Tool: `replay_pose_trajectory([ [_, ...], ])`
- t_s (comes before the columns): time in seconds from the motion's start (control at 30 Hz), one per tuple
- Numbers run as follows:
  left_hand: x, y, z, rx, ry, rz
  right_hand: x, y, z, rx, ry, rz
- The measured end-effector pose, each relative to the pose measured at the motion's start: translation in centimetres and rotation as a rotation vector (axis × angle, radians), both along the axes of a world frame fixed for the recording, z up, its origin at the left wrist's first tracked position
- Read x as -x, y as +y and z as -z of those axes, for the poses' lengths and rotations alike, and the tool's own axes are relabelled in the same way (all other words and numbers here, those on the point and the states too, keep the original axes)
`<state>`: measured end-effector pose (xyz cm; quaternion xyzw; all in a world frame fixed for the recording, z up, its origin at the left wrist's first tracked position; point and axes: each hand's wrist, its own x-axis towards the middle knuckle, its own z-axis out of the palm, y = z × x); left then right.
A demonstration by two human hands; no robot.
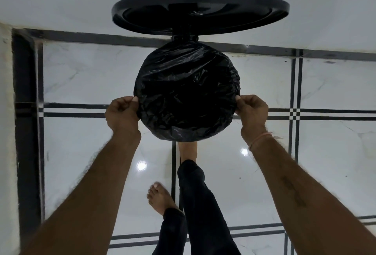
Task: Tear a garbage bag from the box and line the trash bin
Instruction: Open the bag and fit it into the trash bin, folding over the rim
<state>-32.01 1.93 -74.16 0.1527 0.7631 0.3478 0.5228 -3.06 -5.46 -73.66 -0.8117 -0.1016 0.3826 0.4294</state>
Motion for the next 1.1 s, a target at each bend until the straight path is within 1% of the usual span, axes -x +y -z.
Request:
replay_pose_trajectory([
  [0.1,-0.3,-1.2,-0.3,0.026,-0.007,-0.022,1.3,-0.9,-0.2,0.03,0.058,-0.067],
  [0.17,-0.4,-2.0,-0.4,0.053,-0.033,-0.001,2.0,-1.3,-0.5,0.037,0.13,-0.051],
  [0.23,-0.4,-2.2,-0.7,0.133,-0.133,0.009,1.9,-1.4,-0.9,0.065,0.248,-0.009],
  [0.3,-0.1,-1.9,-0.6,0.236,-0.272,-0.055,1.4,-1.4,-1.1,0.074,0.425,0.003],
  [0.37,0.1,-1.8,-0.5,0.262,-0.371,-0.122,1.0,-1.5,-1.0,0.061,0.548,0.005],
  [0.47,-0.3,-2.3,-1.0,0.247,-0.414,-0.137,0.9,-1.4,-1.0,0.081,0.568,0.028],
  [0.57,-0.5,-3.5,-1.5,0.274,-0.49,-0.152,1.3,-1.5,-1.0,0.077,0.583,0.065],
  [0.67,-0.3,-3.6,-1.4,0.28,-0.5,-0.174,1.0,-1.5,-0.6,0.053,0.604,0.11],
  [0.7,-0.3,-3.4,-1.3,0.278,-0.496,-0.183,0.8,-1.5,-0.5,0.069,0.589,0.115],
  [0.73,-0.3,-3.1,-1.3,0.274,-0.496,-0.179,0.9,-1.4,-0.7,0.103,0.535,0.107],
  [0.77,-0.3,-2.9,-1.3,0.271,-0.486,-0.168,1.2,-1.4,-0.9,0.144,0.402,0.084],
  [0.8,-0.3,-2.7,-1.4,0.27,-0.477,-0.156,1.5,-1.4,-1.2,0.18,0.151,0.045],
  [0.83,-0.4,-2.5,-1.4,0.269,-0.466,-0.145,2.0,-1.4,-1.7,0.159,-0.196,-0.021],
  [0.87,-0.3,-2.3,-1.3,0.267,-0.458,-0.138,3.0,-1.1,-2.7,0.032,-0.48,-0.142],
  [0.9,-0.3,-2.3,-1.4,0.263,-0.454,-0.123,4.3,-0.6,-3.5,-0.123,-0.609,-0.295],
  [0.93,-0.3,-2.1,-1.4,0.256,-0.45,-0.109,5.9,0.5,-3.9,-0.233,-0.59,-0.466],
  [0.97,-0.3,-2.0,-1.3,0.255,-0.446,-0.101,7.3,1.9,-3.7,-0.257,-0.52,-0.653],
  [1.03,-0.5,-2.0,-1.2,0.248,-0.453,-0.091,9.6,5.1,-1.7,-0.092,-0.385,-0.975],
  [1.1,-0.4,-2.1,-0.6,0.227,-0.474,-0.089,11.3,8.4,1.1,0.153,-0.304,-1.184],
])
